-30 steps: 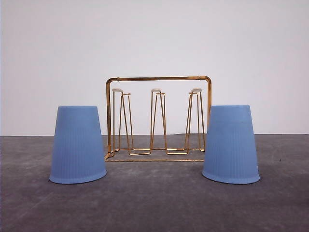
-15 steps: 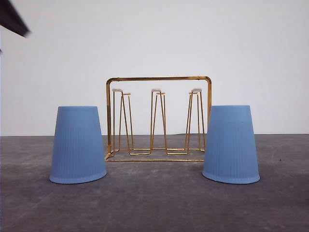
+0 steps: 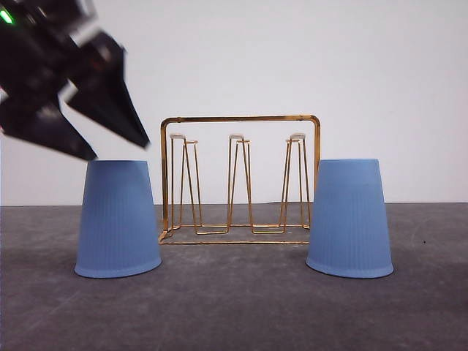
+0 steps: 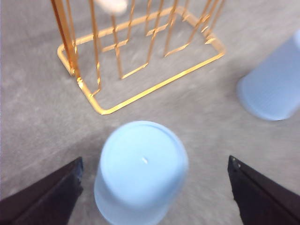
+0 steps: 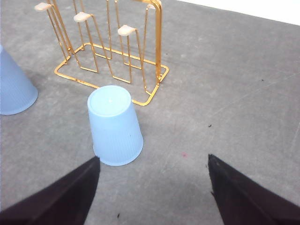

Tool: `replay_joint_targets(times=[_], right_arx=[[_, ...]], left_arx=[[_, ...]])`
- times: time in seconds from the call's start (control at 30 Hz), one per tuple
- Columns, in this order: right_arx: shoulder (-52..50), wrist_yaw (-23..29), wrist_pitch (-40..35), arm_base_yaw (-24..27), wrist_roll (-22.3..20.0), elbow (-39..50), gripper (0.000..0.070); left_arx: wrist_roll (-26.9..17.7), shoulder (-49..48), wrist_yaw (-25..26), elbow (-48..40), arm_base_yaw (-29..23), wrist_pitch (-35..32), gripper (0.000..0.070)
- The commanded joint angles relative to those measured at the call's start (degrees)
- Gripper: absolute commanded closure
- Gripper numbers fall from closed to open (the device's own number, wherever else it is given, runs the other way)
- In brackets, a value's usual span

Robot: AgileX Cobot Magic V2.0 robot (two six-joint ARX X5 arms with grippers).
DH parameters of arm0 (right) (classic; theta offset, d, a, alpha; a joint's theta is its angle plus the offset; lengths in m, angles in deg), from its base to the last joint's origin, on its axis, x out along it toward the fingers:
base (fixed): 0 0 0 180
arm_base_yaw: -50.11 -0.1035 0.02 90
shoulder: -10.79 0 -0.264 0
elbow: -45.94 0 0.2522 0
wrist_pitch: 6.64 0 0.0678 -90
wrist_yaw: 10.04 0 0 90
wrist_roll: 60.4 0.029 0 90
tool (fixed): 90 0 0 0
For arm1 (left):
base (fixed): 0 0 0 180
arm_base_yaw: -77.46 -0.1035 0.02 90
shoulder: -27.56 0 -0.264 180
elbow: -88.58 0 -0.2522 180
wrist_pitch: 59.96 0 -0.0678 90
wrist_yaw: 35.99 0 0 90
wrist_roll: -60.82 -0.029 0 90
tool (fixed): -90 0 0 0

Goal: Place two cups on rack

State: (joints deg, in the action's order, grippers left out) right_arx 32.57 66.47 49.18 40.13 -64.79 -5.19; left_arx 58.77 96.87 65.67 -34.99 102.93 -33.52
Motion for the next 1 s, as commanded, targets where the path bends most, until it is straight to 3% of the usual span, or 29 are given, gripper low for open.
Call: replay_joint_targets(times=[0.0, 0.5, 0.57, 0.73, 0.97], right_arx=[[0.2, 0.0, -1.1, -0.1, 0.8, -0.6, 0.0231], [0.2, 0.0, -3.3, -0.1, 1.1, -0.6, 0.0231], [0.2, 0.0, -3.4, -0.1, 1.1, -0.6, 0.0231], [0.2, 0.0, -3.6, -0.1, 1.1, -0.6, 0.0231], [0.2, 0.0, -3.5, -0.1, 1.4, -0.6, 0.0231]], left_arx=[[0.1, 2.6, -0.3, 0.9, 0.7, -1.7, 0.0097], [0.1, 12.4, -5.9, 0.9, 2.0, -5.2, 0.0116], [0.1, 12.5, -5.9, 0.9, 2.0, -5.2, 0.0158], [0.2, 12.2, -5.9, 1.7, 2.0, -4.0, 0.0347], [0.2, 9.5, -5.9, 7.8, 2.0, 5.7, 0.0359]])
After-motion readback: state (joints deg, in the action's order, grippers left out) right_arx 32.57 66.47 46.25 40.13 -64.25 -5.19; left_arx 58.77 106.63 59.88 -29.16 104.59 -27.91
